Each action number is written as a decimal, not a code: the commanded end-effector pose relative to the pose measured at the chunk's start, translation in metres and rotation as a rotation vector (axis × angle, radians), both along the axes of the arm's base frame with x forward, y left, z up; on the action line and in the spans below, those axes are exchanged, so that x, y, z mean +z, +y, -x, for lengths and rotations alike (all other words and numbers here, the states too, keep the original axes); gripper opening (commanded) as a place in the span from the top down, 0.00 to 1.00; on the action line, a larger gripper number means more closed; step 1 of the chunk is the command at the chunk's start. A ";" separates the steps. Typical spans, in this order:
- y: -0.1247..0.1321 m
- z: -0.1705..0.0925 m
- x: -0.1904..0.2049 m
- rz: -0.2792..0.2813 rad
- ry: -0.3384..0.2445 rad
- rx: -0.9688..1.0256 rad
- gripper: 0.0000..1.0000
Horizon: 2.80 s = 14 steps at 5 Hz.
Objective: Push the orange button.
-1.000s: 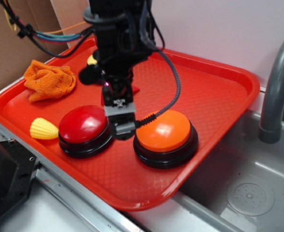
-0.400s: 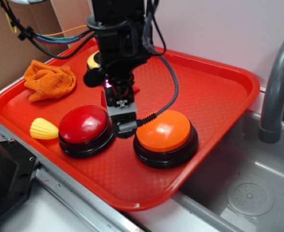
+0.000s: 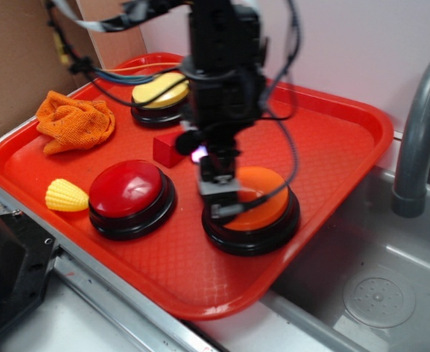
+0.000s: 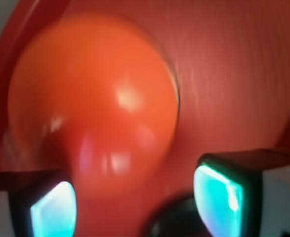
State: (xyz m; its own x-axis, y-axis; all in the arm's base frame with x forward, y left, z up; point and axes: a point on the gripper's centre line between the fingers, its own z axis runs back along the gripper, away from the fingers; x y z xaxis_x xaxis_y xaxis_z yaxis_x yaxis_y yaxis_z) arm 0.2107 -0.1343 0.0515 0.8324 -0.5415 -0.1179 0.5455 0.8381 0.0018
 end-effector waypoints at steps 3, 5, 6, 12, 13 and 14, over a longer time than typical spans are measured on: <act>0.006 0.018 0.048 0.030 -0.093 0.001 0.00; 0.022 0.033 0.086 0.063 -0.070 0.089 0.00; 0.023 0.039 0.094 0.094 -0.045 0.109 0.00; 0.035 0.060 0.129 0.087 -0.072 0.180 0.00; 0.041 0.062 0.132 0.074 -0.116 0.187 0.00; 0.042 0.063 0.134 0.028 -0.139 0.189 0.00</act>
